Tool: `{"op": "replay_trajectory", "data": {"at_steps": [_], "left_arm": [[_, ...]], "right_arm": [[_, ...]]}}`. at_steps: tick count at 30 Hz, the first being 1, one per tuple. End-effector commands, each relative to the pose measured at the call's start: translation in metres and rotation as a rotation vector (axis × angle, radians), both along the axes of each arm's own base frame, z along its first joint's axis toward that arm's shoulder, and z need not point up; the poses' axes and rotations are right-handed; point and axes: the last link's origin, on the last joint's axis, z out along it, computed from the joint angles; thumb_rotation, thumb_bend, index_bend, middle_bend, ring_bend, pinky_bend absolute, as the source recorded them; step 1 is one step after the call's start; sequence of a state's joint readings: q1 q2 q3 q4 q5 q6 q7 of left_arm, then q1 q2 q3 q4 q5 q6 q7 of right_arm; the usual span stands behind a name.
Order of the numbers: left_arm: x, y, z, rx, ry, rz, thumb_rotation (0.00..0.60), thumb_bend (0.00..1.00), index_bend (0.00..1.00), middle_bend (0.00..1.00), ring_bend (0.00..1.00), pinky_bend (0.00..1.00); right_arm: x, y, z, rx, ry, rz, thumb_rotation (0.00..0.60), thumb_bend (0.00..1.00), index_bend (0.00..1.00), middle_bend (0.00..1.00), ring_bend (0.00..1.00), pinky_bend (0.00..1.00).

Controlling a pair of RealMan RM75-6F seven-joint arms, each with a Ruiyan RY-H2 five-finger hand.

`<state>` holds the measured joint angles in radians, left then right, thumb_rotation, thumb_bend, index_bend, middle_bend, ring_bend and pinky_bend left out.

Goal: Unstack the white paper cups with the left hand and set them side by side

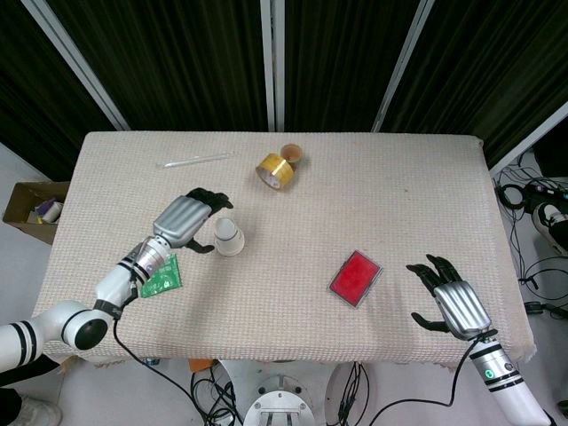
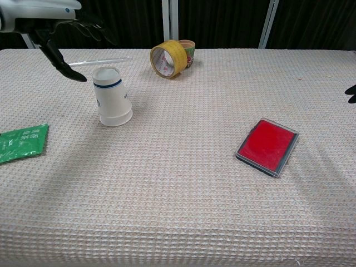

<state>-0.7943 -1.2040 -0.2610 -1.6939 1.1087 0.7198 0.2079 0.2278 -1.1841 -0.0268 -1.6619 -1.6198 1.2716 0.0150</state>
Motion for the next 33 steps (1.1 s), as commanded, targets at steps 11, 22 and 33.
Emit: {"op": "replay_trajectory", "data": {"at_steps": [11, 22, 33], "left_arm": [[0.005, 0.013, -0.017, -0.079, 0.039, 0.080, 0.600, 0.29, 0.22, 0.14, 0.15, 0.13], [0.004, 0.013, -0.021, -0.091, 0.049, 0.109, 0.600, 0.31, 0.27, 0.14, 0.15, 0.13], [0.004, 0.016, -0.022, -0.095, 0.049, 0.124, 0.600, 0.36, 0.29, 0.14, 0.15, 0.13]], "right_arm": [[0.001, -0.003, -0.002, 0.004, -0.008, 0.005, 0.600, 0.15, 0.15, 0.21, 0.00, 0.11], [-0.003, -0.002, -0.002, 0.004, -0.013, -0.007, 0.600, 0.15, 0.15, 0.21, 0.00, 0.11], [-0.005, -0.001, -0.001, 0.002, -0.014, -0.013, 0.600, 0.15, 0.15, 0.21, 0.00, 0.11]]}}
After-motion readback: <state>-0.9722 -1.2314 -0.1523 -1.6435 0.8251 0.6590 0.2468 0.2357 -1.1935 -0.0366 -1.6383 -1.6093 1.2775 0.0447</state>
